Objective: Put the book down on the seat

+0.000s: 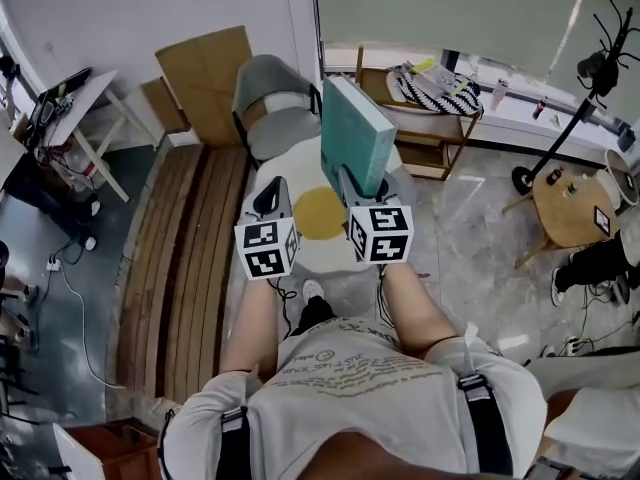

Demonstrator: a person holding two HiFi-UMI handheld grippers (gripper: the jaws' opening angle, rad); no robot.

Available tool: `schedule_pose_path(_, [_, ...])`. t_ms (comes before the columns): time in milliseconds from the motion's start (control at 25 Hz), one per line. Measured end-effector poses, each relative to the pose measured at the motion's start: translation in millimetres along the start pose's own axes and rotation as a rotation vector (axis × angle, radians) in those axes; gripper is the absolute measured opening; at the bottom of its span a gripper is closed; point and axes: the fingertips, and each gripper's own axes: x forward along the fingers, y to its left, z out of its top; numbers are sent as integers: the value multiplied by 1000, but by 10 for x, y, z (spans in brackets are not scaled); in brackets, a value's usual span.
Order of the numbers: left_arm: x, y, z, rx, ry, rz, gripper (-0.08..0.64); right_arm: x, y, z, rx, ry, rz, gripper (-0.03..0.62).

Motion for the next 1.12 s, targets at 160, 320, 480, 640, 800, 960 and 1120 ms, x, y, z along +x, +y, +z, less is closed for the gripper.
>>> schedule_pose_path(160, [222,5,-7,7,10,-20,18,174,-68,-13,7,6,-7,164])
schedule_pose_path(320, [451,95,-9,8,23,-28,18,405,-134,-25,9,16,-13,164])
schedule_pose_path(480, [659,248,19,5,22,-18,18,691,-191,-24,11,21,-12,164])
schedule_pose_path(640, [880,498,37,-10,31,-2,18,1026,-145,23,7,24,6,164])
schedule_pose_path(800, [1110,724,96,-21,37,-1,18,1339,-108,73,5,32,14,164])
schedule_pose_path(960, [1387,947,113,-19,42,-12,18,1667,-93,55,3,42,11,164])
schedule_pose_path(1120, [1658,1108,95,-23,48,-27,18,1963,-140,47,2,46,-4,164])
